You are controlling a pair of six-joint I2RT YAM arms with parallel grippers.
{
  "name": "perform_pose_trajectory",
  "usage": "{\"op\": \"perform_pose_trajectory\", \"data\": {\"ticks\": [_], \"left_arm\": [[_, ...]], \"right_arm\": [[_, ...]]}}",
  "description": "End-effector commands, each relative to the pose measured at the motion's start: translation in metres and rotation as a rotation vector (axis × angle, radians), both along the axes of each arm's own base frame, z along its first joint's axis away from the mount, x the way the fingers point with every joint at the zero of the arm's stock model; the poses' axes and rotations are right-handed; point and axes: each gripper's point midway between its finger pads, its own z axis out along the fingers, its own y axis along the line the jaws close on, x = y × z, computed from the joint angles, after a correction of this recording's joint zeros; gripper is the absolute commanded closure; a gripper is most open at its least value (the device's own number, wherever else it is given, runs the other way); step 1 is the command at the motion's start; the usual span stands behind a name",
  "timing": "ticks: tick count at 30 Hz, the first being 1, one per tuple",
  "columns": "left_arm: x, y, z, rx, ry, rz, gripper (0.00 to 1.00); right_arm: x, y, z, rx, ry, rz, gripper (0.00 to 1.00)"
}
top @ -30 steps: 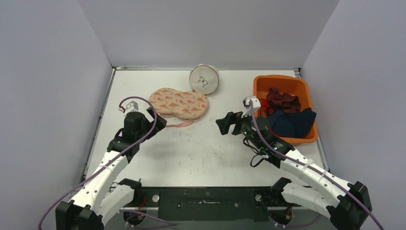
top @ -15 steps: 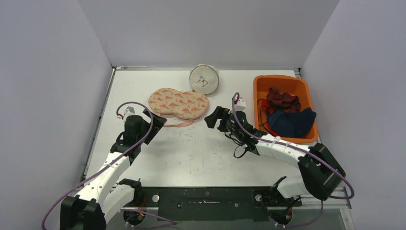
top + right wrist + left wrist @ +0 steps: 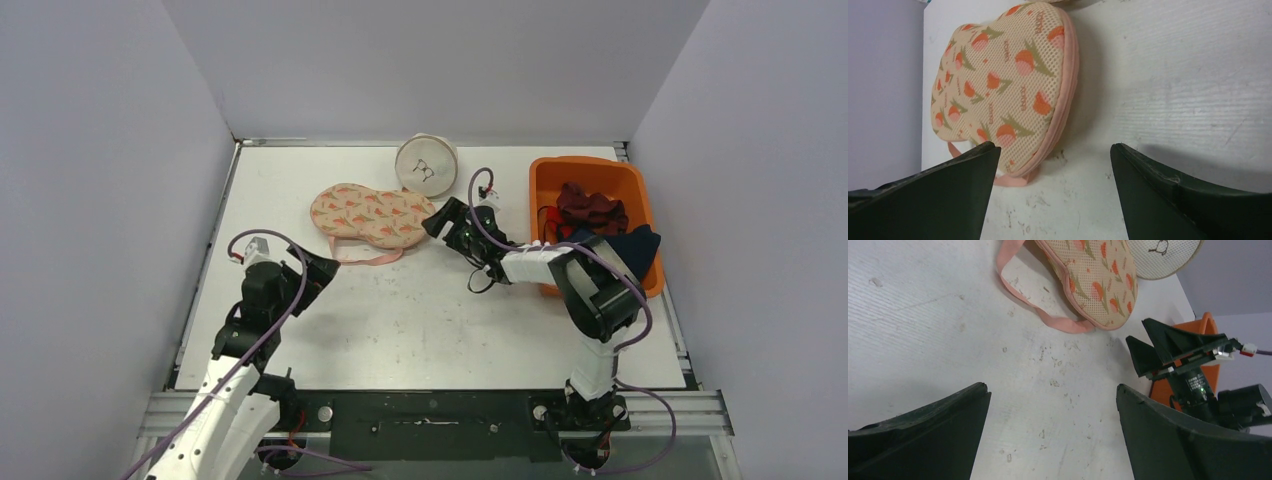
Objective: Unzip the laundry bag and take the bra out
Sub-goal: Move the laundry bag to the center of the board.
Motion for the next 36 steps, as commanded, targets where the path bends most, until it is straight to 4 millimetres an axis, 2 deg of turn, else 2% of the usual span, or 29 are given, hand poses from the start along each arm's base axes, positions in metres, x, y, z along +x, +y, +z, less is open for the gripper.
{"op": "perform_pose_trajectory", "data": {"ticks": [1, 7, 13, 17, 20, 23, 27, 30, 33, 34, 36], "left_arm": [[-0.007, -0.011, -0.001, -0.031, -0.007, -0.069, 0.03], [-0.01, -0.016, -0.004, -0.046, -0.016, -0.099, 0.03], [-0.012, -0.016, -0.004, -0.044, -0.033, -0.102, 0.03], [-0.012, -0.016, -0.003, -0.039, -0.04, -0.107, 0.02], [-0.013, -0.017, -0.004, -0.04, -0.042, -0.114, 0.02], [-0.013, -0.021, -0.006, -0.044, -0.045, -0.138, 0.03], [-0.013, -0.033, 0.001, -0.057, -0.087, -0.19, 0.03], [-0.015, -0.046, 0.003, -0.062, -0.1, -0.217, 0.03], [-0.02, -0.061, -0.002, -0.056, -0.088, -0.254, 0.02], [-0.021, -0.065, -0.004, -0.047, -0.086, -0.257, 0.03], [-0.024, -0.075, -0.01, -0.036, -0.083, -0.283, 0.03]], "right_arm": [[0.029, 0.022, 0.032, 0.101, -0.091, 0.026, 0.19], [0.045, 0.04, 0.014, 0.137, -0.05, 0.039, 0.28], [0.064, 0.045, 0.004, 0.156, -0.025, 0.029, 0.34], [0.062, 0.047, -0.004, 0.14, -0.011, 0.042, 0.52], [0.051, 0.044, -0.006, 0.116, -0.008, 0.06, 0.71], [0.035, 0.031, -0.007, 0.09, 0.0, 0.058, 0.92], [0.008, 0.009, -0.006, 0.068, 0.008, 0.041, 0.95], [-0.024, -0.006, -0.006, 0.046, 0.013, 0.03, 0.95], [-0.056, -0.022, -0.004, 0.042, 0.016, 0.014, 0.95], [-0.07, -0.031, -0.012, 0.03, 0.033, 0.006, 0.95], [-0.088, -0.04, -0.011, 0.021, 0.025, -0.004, 0.95]]}}
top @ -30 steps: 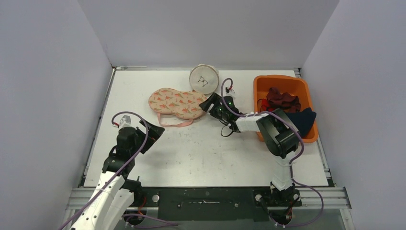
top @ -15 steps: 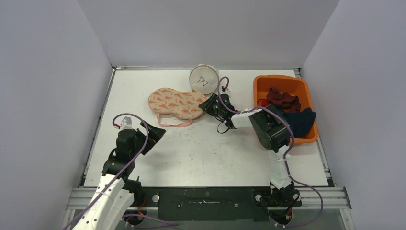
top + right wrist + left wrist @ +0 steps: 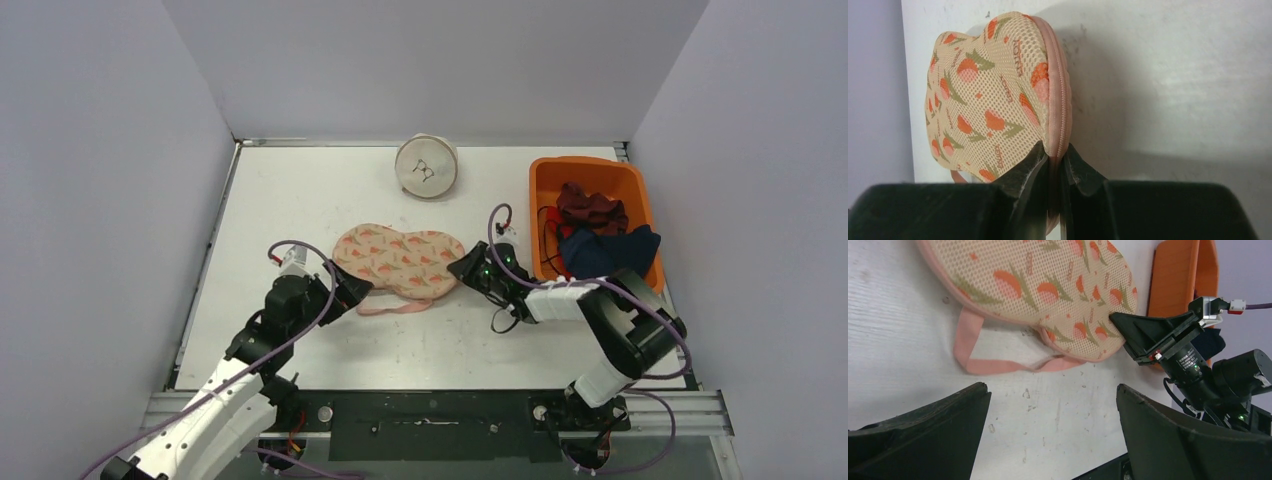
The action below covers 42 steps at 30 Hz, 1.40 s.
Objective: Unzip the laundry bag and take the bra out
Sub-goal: Move the laundry bag to the center of the board.
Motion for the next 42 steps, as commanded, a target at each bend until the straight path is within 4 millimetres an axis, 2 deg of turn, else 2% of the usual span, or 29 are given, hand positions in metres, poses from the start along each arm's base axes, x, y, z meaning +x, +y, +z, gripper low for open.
{"op": "perform_pose_trajectory", "data": {"ticks": [1, 6, 7, 8, 10, 11, 14, 15, 16, 19, 23, 26, 31, 34, 36, 42], "left_arm": [[0.005, -0.018, 0.004, 0.002, -0.064, -0.02, 0.03], [-0.01, -0.042, -0.019, 0.0, -0.027, -0.068, 0.03], [-0.013, -0.045, -0.023, 0.004, -0.021, -0.071, 0.03], [-0.016, -0.048, -0.027, 0.005, -0.016, -0.075, 0.03], [-0.021, -0.053, -0.029, 0.004, -0.018, -0.08, 0.03], [-0.023, -0.054, -0.029, 0.004, -0.02, -0.081, 0.03], [-0.029, -0.053, -0.03, 0.006, -0.017, -0.081, 0.03], [-0.031, -0.053, -0.03, 0.003, -0.017, -0.08, 0.03], [-0.033, -0.052, -0.032, 0.003, -0.014, -0.079, 0.03], [-0.038, -0.049, -0.033, -0.002, -0.004, -0.077, 0.02], [-0.047, -0.047, -0.037, -0.01, 0.021, -0.076, 0.03], [-0.055, -0.044, -0.041, -0.006, 0.054, -0.075, 0.04], [-0.064, -0.038, -0.05, 0.042, 0.117, -0.06, 0.05], [-0.064, -0.039, -0.056, 0.046, 0.126, -0.055, 0.06], [-0.062, -0.038, -0.058, 0.054, 0.121, -0.046, 0.06], [-0.048, -0.037, -0.062, 0.121, 0.101, -0.019, 0.09]], "right_arm": [[-0.028, -0.015, 0.018, -0.002, -0.084, -0.036, 0.95], [-0.076, -0.018, 0.014, -0.077, -0.103, -0.017, 0.95], [-0.086, -0.015, 0.015, -0.084, -0.109, 0.001, 0.93], [-0.093, -0.015, 0.013, -0.099, -0.111, 0.012, 0.87], [-0.103, -0.018, 0.012, -0.123, -0.119, 0.028, 0.65], [-0.106, -0.02, 0.013, -0.133, -0.123, 0.034, 0.5], [-0.11, -0.026, 0.024, -0.177, -0.16, 0.063, 0.14], [-0.109, -0.028, 0.029, -0.205, -0.173, 0.076, 0.06], [-0.108, -0.03, 0.035, -0.236, -0.193, 0.09, 0.03], [-0.096, -0.037, 0.057, -0.297, -0.242, 0.106, 0.0], [-0.068, -0.037, 0.066, -0.259, -0.237, 0.214, 0.02], [-0.05, -0.024, 0.064, -0.249, -0.237, 0.308, 0.04], [-0.025, 0.002, 0.049, -0.209, -0.243, 0.36, 0.07], [-0.017, 0.019, 0.037, -0.168, -0.22, 0.402, 0.11], [-0.016, 0.023, 0.028, -0.16, -0.207, 0.413, 0.16], [-0.03, 0.008, 0.014, -0.185, -0.179, 0.391, 0.26]]}}
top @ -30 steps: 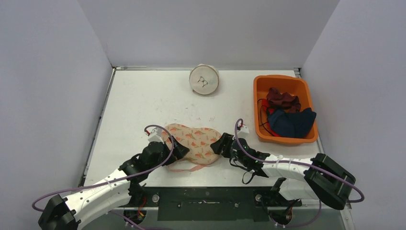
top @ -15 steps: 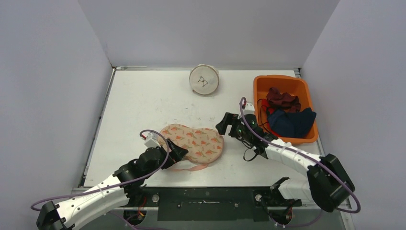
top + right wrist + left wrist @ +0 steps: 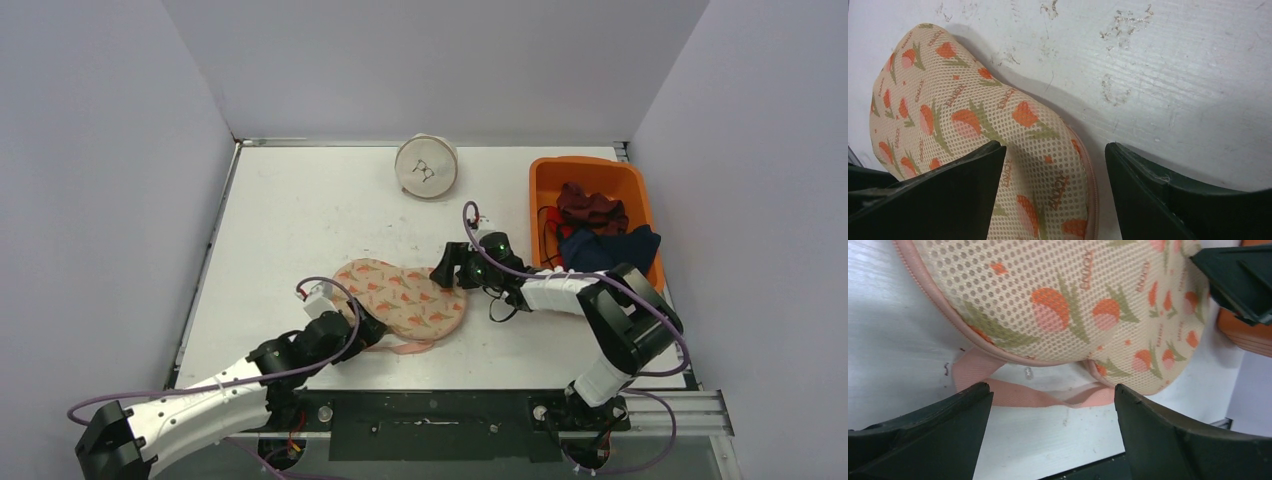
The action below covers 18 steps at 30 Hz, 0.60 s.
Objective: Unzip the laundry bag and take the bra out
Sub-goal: Move the laundry bag to the center of the board, then adjust the laundry bag at the center of the board.
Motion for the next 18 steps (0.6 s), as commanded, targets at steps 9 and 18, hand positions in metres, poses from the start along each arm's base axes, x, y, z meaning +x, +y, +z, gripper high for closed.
{"op": "perform_pose_trajectory", "data": {"ticks": [9, 18], "left_arm": [[0.056, -0.01, 0.009, -0.025, -0.052, 0.036, 0.26], [0.096, -0.024, 0.022, -0.018, -0.098, 0.008, 0.32]], "right_arm": [[-0.047, -0.032, 0.006, 0.103, -0.024, -0.099, 0.44], [-0.092, -0.021, 0.012, 0.142, -0.038, -0.11, 0.49]]}}
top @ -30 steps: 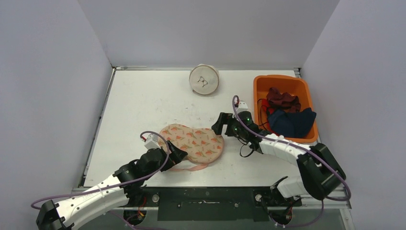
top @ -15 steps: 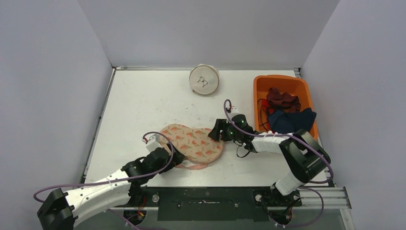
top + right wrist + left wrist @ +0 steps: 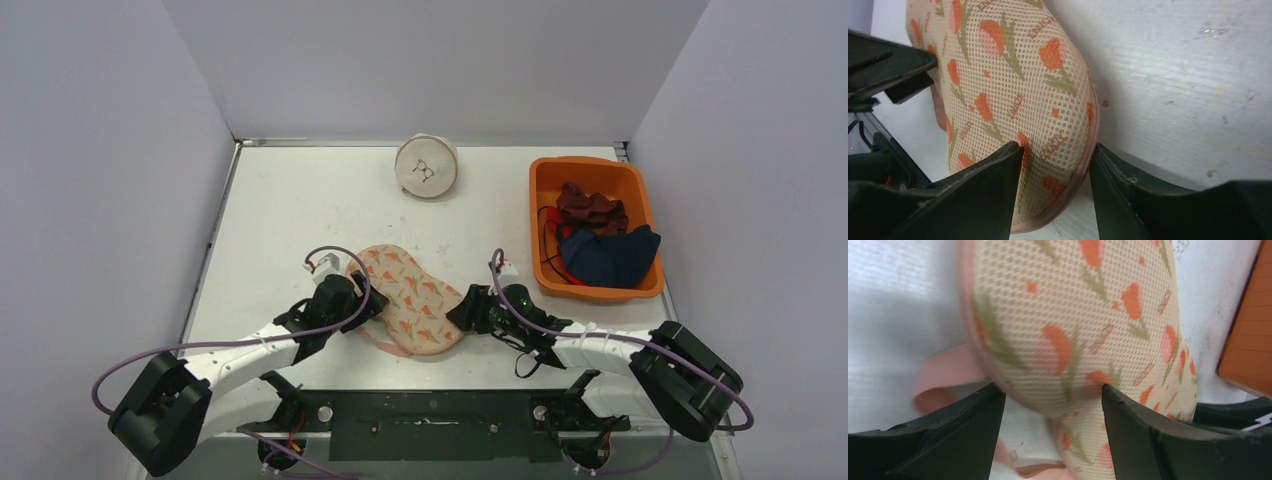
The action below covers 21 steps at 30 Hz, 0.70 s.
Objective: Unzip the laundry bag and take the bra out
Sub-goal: Adjust the laundry bag at the center of the board.
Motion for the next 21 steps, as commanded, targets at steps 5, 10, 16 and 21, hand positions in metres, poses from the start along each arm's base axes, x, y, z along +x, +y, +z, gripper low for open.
{"op": "perform_pose_trajectory", "data": {"ticks": [5, 10, 16, 21], "left_arm": [[0.053, -0.041, 0.044, -0.074, -0.138, -0.111, 0.32], [0.079, -0.054, 0.053, -0.063, -0.153, -0.13, 0.3], [0.101, -0.046, 0.075, 0.023, -0.192, -0.124, 0.27], [0.078, -0.006, 0.089, 0.135, -0.161, -0.042, 0.08]], "right_arm": [[-0.014, 0.028, 0.02, 0.089, -0.052, -0.005, 0.44], [-0.019, 0.039, 0.026, 0.093, -0.05, 0.014, 0.19], [-0.001, 0.021, 0.047, -0.022, -0.112, -0.039, 0.02], [0.023, 0.003, 0.062, -0.011, -0.113, -0.046, 0.0]]}}
